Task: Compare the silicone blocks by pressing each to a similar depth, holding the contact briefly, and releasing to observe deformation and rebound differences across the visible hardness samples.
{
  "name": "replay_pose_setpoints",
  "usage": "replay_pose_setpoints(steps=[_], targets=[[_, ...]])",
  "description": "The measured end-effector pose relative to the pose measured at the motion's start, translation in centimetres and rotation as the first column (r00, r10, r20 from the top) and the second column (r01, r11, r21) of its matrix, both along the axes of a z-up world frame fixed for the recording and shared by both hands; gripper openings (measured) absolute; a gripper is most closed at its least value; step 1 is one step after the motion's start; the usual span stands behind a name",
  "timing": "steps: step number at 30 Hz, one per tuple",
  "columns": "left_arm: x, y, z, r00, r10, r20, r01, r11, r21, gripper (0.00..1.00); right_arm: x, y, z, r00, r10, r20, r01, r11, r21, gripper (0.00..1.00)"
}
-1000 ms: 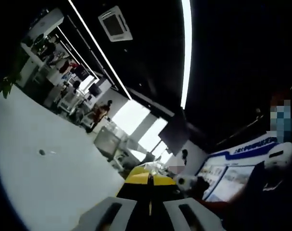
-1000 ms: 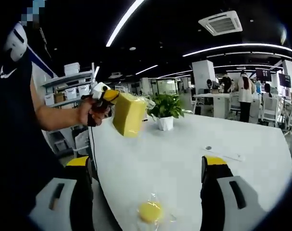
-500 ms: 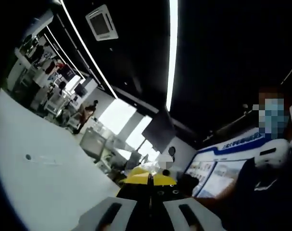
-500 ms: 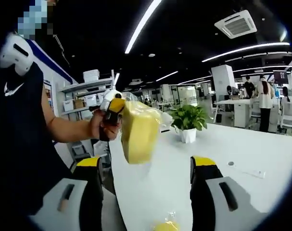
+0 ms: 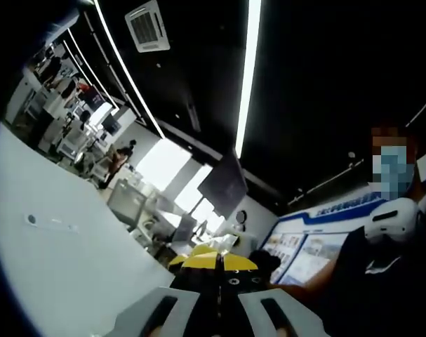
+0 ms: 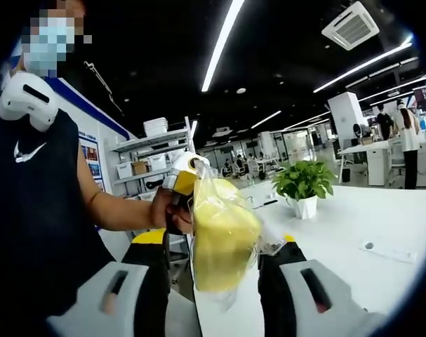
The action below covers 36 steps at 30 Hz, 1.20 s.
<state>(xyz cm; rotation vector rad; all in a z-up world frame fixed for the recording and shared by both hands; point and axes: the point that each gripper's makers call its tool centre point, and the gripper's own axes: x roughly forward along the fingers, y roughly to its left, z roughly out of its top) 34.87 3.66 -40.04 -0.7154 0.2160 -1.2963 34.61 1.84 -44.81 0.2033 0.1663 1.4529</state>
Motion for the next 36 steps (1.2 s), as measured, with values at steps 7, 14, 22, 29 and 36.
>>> replay_pose_setpoints(steps=[7,14,22,29,36], targets=[[-0.3,0.4,0.0,1.0,0.0,0.005,0.0,1.0,0.002,0.0,-0.4,0.1,0.4,0.999,0.021,-0.049,-0.02,0.999,0.027,0.28],[-0.6,1.1,0.0,1.0,0.005,0.025,-0.005,1.0,0.014,0.0,-0.2,0.8,0.5,0.999,0.012,-0.032,-0.012,1.0,-0.007,0.16],[-0.7,1.5,-1.1,0.997,0.039,0.071,-0.048,0.992,0.121,0.0,0.0,1.3,-0.5,0.998,0.026,-0.049,-0.03,0.996,-0.084,0.06],[-1.1,1.6,-1.5,0.992,0.04,0.119,-0.059,0.985,0.162,0.0,-0.3,1.3,-0.9,0.995,0.047,-0.084,-0.056,0.992,-0.11,0.03],[-1.6,1.3,-1.4,0.985,0.053,0.165,-0.084,0.98,0.182,0.0,-0.5,1.0,-0.9,0.997,0.043,-0.06,-0.05,0.992,-0.115,0.01]])
